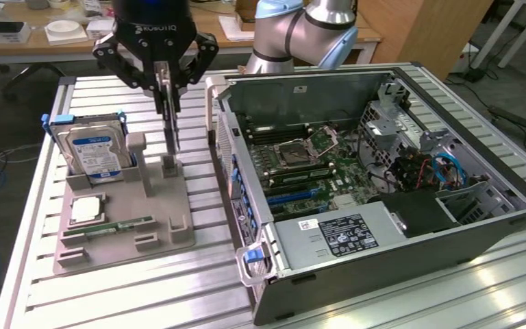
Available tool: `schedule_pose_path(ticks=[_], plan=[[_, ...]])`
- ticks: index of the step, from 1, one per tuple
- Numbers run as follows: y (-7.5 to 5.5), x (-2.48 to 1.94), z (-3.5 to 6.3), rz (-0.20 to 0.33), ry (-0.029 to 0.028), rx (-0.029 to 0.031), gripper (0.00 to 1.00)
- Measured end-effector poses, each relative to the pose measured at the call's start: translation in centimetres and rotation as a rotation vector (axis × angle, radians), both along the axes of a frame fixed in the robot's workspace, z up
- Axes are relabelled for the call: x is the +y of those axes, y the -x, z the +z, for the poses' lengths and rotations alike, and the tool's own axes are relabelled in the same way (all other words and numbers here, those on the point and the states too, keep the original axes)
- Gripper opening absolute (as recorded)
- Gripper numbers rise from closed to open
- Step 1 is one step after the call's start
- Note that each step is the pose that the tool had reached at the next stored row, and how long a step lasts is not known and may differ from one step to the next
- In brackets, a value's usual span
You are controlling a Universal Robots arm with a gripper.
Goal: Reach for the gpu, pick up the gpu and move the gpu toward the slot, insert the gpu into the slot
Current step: 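Pick up the gpu and move the gpu toward the slot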
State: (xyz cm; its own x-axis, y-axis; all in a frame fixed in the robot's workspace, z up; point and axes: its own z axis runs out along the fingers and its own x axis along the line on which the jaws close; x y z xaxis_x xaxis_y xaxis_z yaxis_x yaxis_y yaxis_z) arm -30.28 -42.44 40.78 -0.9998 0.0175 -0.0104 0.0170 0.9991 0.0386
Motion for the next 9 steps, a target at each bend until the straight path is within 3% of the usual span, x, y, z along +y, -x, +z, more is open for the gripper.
schedule_pose_path(ticks=[1,9], plan=[[-0.1,0.00,0.00,0.000,0.0048,0.0000,0.26],[-1.3,0.00,0.25,0.000,0.0053,0.0001,0.26]])
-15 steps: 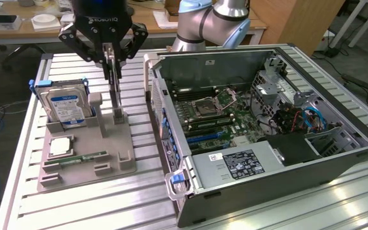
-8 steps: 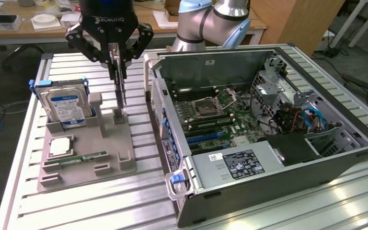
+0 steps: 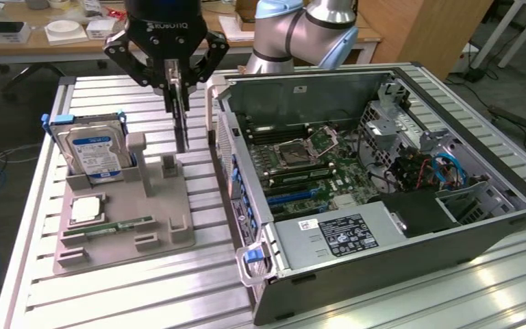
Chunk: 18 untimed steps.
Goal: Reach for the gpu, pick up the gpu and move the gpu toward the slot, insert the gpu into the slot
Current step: 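Pick up the gpu and move the gpu toward the slot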
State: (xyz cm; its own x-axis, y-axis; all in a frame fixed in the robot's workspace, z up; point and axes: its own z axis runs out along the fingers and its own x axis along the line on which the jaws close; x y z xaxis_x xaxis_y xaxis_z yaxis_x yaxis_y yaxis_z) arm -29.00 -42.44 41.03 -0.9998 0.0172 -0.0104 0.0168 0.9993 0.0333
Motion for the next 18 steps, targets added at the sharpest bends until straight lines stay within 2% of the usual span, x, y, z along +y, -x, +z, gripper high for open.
schedule_pose_path(ticks=[18], plan=[[-5.0,0.00,0.00,0.000,-0.0002,0.0000,0.26]])
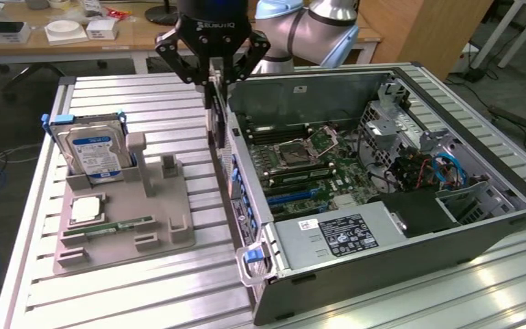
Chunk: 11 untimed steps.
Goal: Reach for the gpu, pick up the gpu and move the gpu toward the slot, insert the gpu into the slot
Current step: 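Pick up the gpu and move the gpu toward the slot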
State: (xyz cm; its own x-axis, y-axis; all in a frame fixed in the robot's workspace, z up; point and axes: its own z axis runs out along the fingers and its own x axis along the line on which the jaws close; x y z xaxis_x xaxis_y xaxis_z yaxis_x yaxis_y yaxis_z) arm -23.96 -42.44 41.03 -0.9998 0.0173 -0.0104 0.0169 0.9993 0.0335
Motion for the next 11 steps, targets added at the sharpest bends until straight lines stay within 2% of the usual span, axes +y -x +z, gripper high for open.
schedule_pose_path(ticks=[11], plan=[[-3.1,0.00,0.00,0.000,0.0000,0.0000,0.26]])
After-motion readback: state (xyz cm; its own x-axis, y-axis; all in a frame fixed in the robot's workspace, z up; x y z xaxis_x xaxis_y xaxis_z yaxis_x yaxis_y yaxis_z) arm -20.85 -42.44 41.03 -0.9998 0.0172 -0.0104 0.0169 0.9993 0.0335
